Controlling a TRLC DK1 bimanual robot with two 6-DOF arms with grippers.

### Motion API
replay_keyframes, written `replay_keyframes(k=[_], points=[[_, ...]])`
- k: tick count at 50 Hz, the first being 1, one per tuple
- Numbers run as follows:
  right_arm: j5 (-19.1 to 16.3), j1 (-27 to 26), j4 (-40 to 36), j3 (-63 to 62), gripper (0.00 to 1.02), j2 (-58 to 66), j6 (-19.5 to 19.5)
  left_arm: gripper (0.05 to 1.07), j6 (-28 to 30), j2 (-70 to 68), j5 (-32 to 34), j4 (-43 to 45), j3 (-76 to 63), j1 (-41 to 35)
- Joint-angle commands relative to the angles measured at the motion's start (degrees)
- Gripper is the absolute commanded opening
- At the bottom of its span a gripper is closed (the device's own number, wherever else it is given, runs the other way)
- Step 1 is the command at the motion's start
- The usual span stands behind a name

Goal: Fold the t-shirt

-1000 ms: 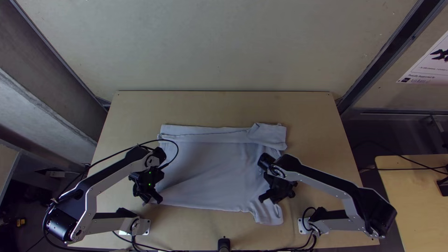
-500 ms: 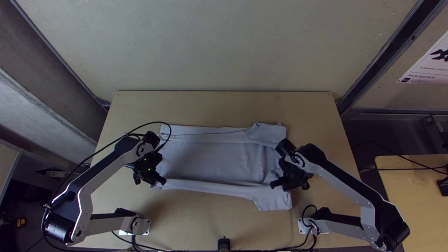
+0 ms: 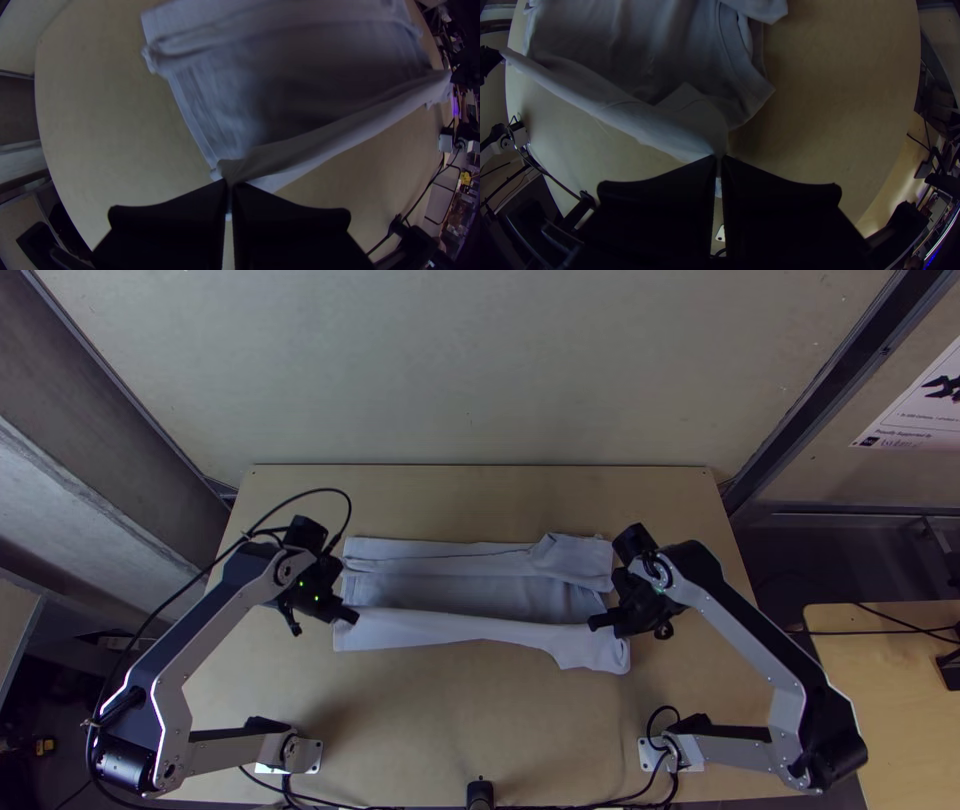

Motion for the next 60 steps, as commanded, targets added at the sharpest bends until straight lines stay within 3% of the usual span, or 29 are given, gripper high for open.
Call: replay_keyframes(k=[1, 18, 42, 60], points=[[1.48, -1.29, -0.40, 2.72, 0.03, 3.23, -1.59, 0.08, 1.16, 2.57, -0.16, 0.17, 3.69, 0.59], [2.01, -6.74, 1.80, 14.06, 0.03, 14.92, -5.02, 0.08, 3.45, 10.57, -0.16, 1.14, 13.53, 0.50], [2.36, -9.38, 1.97, 31.46, 0.03, 29.51, -7.13, 0.08, 8.11, 23.49, -0.16, 3.07, 23.37, 2.79], [2.36, -11.23, 1.27, 41.04, 0.03, 39.09, -8.80, 0.08, 8.11, 32.63, -0.34, 4.56, 31.72, 2.96]])
